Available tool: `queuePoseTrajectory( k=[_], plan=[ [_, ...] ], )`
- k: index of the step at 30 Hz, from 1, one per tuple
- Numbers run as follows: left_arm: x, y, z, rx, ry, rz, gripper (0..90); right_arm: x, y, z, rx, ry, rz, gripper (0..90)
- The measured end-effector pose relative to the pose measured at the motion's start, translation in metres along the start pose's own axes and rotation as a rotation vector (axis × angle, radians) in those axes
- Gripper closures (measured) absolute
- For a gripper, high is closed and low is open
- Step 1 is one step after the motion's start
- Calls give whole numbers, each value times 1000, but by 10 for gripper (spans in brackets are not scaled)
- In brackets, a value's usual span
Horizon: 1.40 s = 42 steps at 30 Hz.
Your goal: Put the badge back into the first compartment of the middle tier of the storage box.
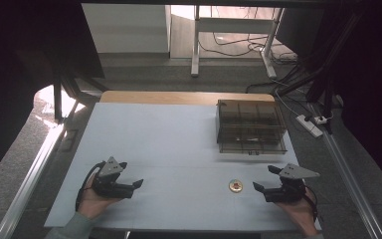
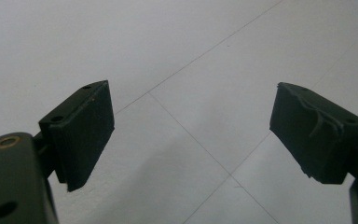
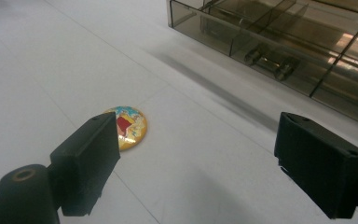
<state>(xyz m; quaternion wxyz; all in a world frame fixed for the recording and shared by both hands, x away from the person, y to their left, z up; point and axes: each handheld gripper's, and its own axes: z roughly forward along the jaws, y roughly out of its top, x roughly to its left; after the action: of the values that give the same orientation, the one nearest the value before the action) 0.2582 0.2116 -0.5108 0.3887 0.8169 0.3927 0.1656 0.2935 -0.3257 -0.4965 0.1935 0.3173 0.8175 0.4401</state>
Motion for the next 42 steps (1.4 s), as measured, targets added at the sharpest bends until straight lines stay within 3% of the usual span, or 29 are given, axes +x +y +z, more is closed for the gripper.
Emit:
queuePoseTrajectory(
  k=[21, 30, 42],
  plan=[
    [-1, -3, -1, 18, 2, -15, 123, 14, 18, 6, 7, 30, -46, 143],
    [-1, -5, 0, 28, -1, -18, 122, 16, 21, 13, 39, 44, -51, 143],
    [-2, -5, 2, 48, -3, -20, 120, 25, 34, 25, 118, 66, -97, 142]
  ],
)
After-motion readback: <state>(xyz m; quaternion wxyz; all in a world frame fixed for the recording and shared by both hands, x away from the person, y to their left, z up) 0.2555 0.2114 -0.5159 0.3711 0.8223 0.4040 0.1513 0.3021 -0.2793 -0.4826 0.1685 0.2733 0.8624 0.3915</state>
